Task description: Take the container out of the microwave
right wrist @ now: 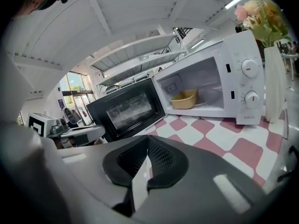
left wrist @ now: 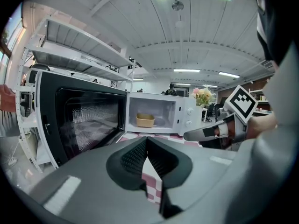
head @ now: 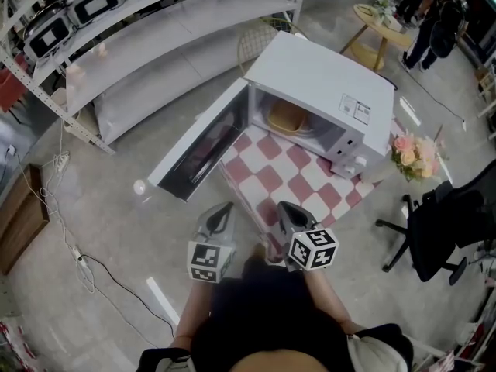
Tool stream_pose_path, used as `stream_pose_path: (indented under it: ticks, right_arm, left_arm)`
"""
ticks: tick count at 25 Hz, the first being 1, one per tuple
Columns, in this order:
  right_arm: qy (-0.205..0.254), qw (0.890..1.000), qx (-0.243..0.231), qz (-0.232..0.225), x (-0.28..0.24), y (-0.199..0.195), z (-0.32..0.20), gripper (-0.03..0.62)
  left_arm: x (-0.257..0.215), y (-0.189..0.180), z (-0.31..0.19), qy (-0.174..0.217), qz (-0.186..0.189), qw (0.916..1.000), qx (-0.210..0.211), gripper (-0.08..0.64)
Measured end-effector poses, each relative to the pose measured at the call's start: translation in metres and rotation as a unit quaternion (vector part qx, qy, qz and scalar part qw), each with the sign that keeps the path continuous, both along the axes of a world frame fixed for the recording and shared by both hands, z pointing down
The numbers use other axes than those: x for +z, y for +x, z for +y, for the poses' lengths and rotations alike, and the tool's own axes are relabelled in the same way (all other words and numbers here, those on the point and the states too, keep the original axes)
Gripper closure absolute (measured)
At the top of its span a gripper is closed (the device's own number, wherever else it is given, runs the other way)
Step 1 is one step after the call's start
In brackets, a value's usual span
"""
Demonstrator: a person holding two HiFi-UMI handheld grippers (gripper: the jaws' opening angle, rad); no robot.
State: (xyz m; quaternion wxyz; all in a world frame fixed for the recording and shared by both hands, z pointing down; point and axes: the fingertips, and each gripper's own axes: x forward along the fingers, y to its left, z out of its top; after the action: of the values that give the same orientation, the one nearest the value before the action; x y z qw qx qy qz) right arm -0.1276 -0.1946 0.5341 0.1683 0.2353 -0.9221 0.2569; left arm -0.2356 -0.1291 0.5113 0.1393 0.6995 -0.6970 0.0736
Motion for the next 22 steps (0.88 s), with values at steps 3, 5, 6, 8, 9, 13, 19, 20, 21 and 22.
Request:
stream_pose_path:
  ticks: [3, 5, 6, 8, 9, 13, 19, 20, 21, 22]
  right_arm:
    - [-0.003, 1.0, -0.003, 0.001, 0.005, -0.002, -0.006, 0.592]
    - [-0.004, 1.0, -0.004, -0.002, 0.005, -0.004, -0.01, 0.592]
    - [-0.004, 1.0, -0.004, -0.003, 0.005, -0.005, -0.011, 0.591]
    - [-0.004, 1.0, -0.003, -0.004, 0.005, -0.004, -0.014, 0.591]
    - [-0.004, 1.0, -0.002, -0.005, 0.005, -0.004, -0.015, 0.592]
    - [-0.006, 1.0, 0.001, -0.006, 0.007, -0.002, -0.016, 0.591]
    - [-0.009, 1.0, 0.009, -0.015, 0.005, 0.002, -0.011, 0.591]
    - [-0.008, 1.0, 0.01, -0.016, 0.005, 0.003, -0.011, 0.591]
    - [-0.007, 1.0, 0.012, -0.017, 0.004, 0.004, -0.011, 0.592]
    - [-0.006, 1.0, 0.015, -0.019, 0.003, 0.005, -0.011, 0.592]
  left_arm:
    - [-0.002, -0.002, -0.009, 0.005, 0.0, 1.0, -0.004, 0.551]
    - [-0.006, 0.001, -0.015, 0.007, -0.002, 1.0, 0.001, 0.551]
    - [-0.007, 0.003, -0.018, 0.007, -0.002, 1.0, 0.003, 0.551]
    - [-0.009, 0.007, -0.022, 0.007, -0.002, 0.9999, 0.008, 0.551]
    - [-0.009, 0.008, -0.024, 0.008, -0.002, 0.9999, 0.009, 0.551]
    - [-0.01, 0.013, -0.027, 0.007, 0.0, 0.9999, 0.013, 0.551]
    - [-0.009, 0.02, -0.027, 0.002, -0.002, 0.9997, 0.024, 0.551]
    - [-0.009, 0.021, -0.028, 0.002, -0.004, 0.9996, 0.026, 0.551]
    - [-0.01, 0.022, -0.028, 0.002, -0.005, 0.9995, 0.03, 0.551]
    - [-0.01, 0.023, -0.029, 0.002, -0.007, 0.9994, 0.033, 0.551]
